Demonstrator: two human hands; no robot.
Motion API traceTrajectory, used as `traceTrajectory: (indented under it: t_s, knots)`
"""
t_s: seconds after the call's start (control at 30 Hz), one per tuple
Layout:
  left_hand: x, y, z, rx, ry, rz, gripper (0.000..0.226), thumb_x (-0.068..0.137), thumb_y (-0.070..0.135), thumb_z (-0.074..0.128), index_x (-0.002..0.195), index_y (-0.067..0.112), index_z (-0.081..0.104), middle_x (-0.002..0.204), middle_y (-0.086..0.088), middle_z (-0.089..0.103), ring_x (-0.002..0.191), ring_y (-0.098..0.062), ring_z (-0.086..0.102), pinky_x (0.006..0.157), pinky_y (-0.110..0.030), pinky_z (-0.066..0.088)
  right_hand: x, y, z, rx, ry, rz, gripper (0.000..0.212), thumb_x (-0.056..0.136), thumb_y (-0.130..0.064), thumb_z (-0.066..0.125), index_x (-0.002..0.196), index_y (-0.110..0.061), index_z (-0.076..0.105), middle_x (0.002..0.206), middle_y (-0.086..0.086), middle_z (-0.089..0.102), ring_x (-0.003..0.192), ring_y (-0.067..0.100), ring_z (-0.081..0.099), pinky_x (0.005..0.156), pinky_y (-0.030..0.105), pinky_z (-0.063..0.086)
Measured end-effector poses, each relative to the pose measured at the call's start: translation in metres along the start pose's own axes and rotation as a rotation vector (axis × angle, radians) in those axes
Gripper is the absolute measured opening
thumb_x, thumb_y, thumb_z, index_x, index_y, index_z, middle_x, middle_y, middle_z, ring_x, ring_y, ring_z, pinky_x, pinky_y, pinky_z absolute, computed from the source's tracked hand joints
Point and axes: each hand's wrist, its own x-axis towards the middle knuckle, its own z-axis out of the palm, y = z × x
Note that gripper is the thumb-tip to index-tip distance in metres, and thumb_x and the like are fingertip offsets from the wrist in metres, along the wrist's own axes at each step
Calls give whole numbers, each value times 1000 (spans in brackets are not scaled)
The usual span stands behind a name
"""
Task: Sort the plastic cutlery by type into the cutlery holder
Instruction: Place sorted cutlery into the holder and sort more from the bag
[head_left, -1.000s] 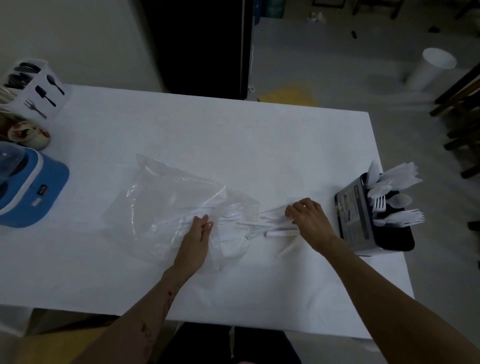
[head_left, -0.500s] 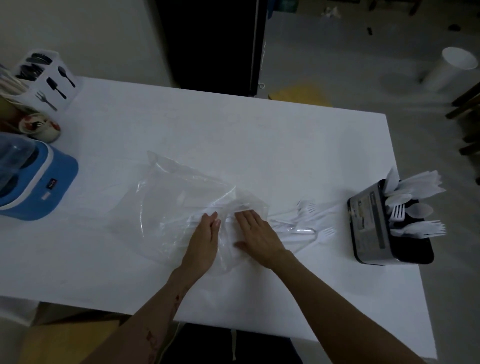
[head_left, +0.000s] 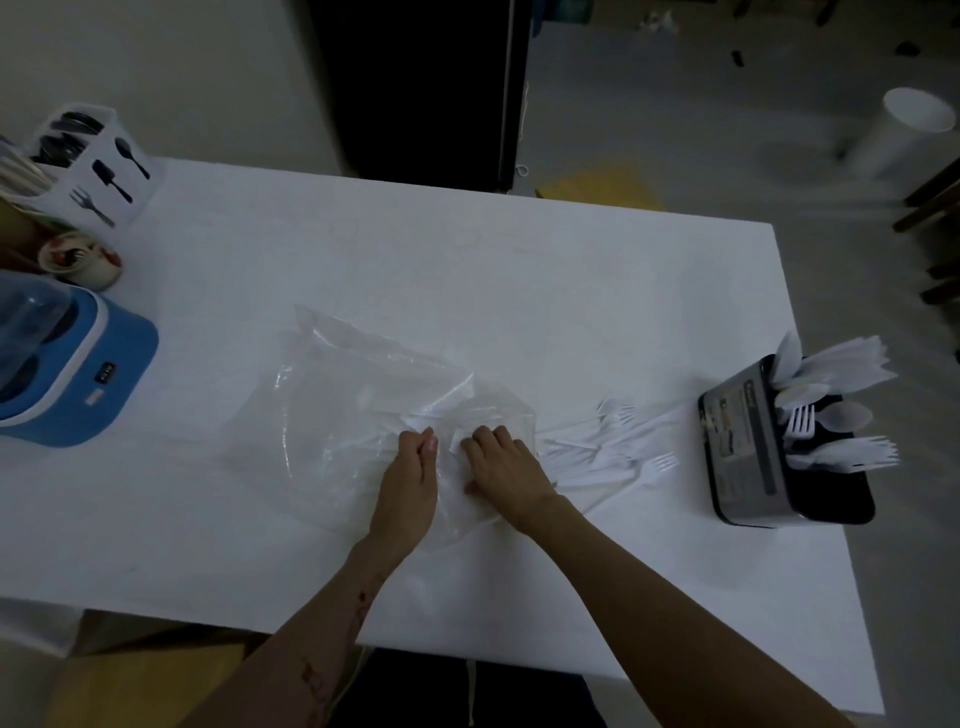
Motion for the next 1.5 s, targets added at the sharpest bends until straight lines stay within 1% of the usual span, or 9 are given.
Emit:
traceTrajectory:
  t_s: [0.1,0.27,0.5,0.67,0.9,1.07,1.2,1.37,1.5]
  knots:
    - [-1,1,0,11,1,15,30,102,30,33,116,9,49,106,-8,65,85,-14,57,71,-21,39,-3,-2,3,-123,60,-70,34,63,-14,86,89,-5,66,81,13,65,67,25,62,54,32,50]
    - [-2,2,-1,5,-5,42,31,102,30,34,119,9,49,111,-9,65,90,-16,59,74,-20,39,-7,-5,-3,-219,91,-121,40,50,-16,92,81,-8,69,76,9,63,53,18,55,45,27,44]
    - [-2,1,-3,8,-27,62,33,102,31,33,120,9,49,114,-7,63,101,-23,61,77,-22,39,-26,20,-26,-289,261,-159,23,67,-2,65,87,-13,65,73,4,62,68,24,61,78,35,53]
    - [0,-1,-1,88,-4,72,26,102,31,31,99,10,45,76,-3,58,70,-21,57,58,-27,35,-55,62,-39,-189,363,-56,44,71,0,27,88,-12,65,83,5,64,85,29,63,83,37,52]
    - [7,-3,-1,113,28,39,23,102,30,32,91,11,39,59,-2,49,51,-13,48,43,-19,30,-72,95,-32,-185,380,133,44,69,3,26,88,-8,64,89,10,63,92,32,61,97,40,43]
    - [5,1,-1,59,141,86,21,101,27,34,90,11,40,63,3,50,54,-7,48,45,-15,33,-77,112,-14,-150,263,293,42,58,12,58,95,-6,64,93,12,61,93,36,59,92,43,46]
    - [10,-2,-2,36,179,82,20,101,26,36,87,12,39,65,3,49,54,-8,47,46,-15,32,-75,94,-26,-64,260,257,50,60,-2,55,109,-6,61,110,12,61,104,34,56,96,45,45]
    - [11,-3,-1,31,145,81,19,101,26,36,88,13,40,62,7,48,54,-6,47,46,-14,37,-42,42,-21,103,113,-148,47,78,-13,53,124,-8,58,127,12,58,115,29,54,97,37,46]
    - [12,-5,-2,6,125,78,19,101,27,36,89,13,42,65,4,52,55,-9,50,48,-13,39,-2,20,-13,123,-11,-119,80,80,-40,70,142,1,41,145,20,46,133,35,45,112,42,35]
